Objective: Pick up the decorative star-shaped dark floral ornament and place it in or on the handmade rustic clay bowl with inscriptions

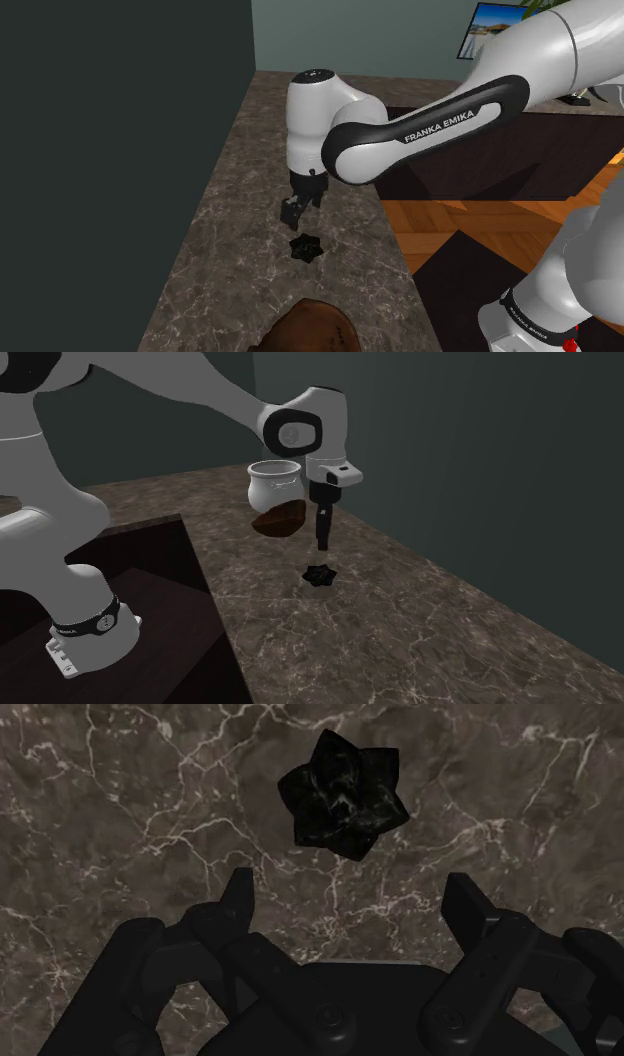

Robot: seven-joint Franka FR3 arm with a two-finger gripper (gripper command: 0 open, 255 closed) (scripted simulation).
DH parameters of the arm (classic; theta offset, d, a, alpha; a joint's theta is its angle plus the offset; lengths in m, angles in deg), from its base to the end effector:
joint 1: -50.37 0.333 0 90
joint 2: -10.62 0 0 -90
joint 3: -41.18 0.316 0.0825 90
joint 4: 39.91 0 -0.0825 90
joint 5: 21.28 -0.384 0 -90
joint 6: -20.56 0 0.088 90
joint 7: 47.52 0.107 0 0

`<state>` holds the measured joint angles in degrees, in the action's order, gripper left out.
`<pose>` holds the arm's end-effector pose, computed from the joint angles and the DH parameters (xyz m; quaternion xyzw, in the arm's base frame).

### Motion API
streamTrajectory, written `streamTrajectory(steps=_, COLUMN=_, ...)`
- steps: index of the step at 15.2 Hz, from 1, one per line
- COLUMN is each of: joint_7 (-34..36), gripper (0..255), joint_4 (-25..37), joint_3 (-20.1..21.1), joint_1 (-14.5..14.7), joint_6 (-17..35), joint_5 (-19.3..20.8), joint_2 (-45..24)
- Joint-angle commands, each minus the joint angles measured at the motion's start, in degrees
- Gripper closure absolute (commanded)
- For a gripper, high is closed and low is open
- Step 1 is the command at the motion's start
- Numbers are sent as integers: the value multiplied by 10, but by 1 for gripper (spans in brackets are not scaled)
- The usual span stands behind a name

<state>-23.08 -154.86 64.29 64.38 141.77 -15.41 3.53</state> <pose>0.4651 0.3400 0.3999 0.9906 0.1355 0.0085 0.0176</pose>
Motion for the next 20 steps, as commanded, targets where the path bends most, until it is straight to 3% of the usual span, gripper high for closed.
streamTrajectory(steps=1, joint_7=20, gripper=0, joint_4=32, joint_3=9, joint_1=17, joint_6=1, joint_5=19, joint_2=-40)
streamTrajectory(steps=5, joint_7=41, gripper=0, joint_4=84, joint_3=14, joint_1=44, joint_6=-2, joint_5=47, joint_2=-103)
streamTrajectory(steps=12, joint_7=52, gripper=0, joint_4=61, joint_3=7, joint_1=48, joint_6=47, joint_5=64, joint_2=-131)
streamTrajectory(steps=20, joint_7=52, gripper=0, joint_4=61, joint_3=7, joint_1=48, joint_6=47, joint_5=64, joint_2=-131)
